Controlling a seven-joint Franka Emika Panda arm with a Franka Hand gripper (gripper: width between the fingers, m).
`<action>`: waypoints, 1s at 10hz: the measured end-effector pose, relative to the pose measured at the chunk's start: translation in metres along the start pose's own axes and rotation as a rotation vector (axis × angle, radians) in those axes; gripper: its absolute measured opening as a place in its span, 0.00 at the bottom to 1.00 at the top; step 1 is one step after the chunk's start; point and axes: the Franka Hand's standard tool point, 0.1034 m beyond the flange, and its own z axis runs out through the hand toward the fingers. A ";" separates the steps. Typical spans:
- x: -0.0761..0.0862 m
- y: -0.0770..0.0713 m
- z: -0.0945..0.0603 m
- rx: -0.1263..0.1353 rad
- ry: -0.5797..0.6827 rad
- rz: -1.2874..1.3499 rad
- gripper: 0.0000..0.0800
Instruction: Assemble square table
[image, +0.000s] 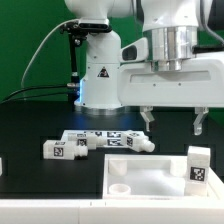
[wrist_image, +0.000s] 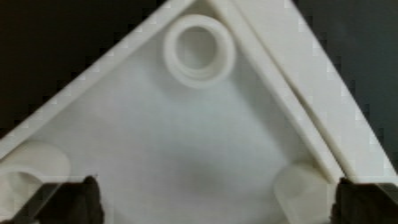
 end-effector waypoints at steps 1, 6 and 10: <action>-0.010 0.005 -0.001 -0.008 0.017 -0.111 0.81; -0.022 0.015 -0.002 -0.020 0.068 -0.361 0.81; -0.053 0.038 0.009 -0.048 -0.048 -0.524 0.81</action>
Offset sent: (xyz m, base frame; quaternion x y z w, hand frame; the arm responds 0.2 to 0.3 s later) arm 0.0000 0.0000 0.0000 0.0000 0.0000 -0.1938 0.9810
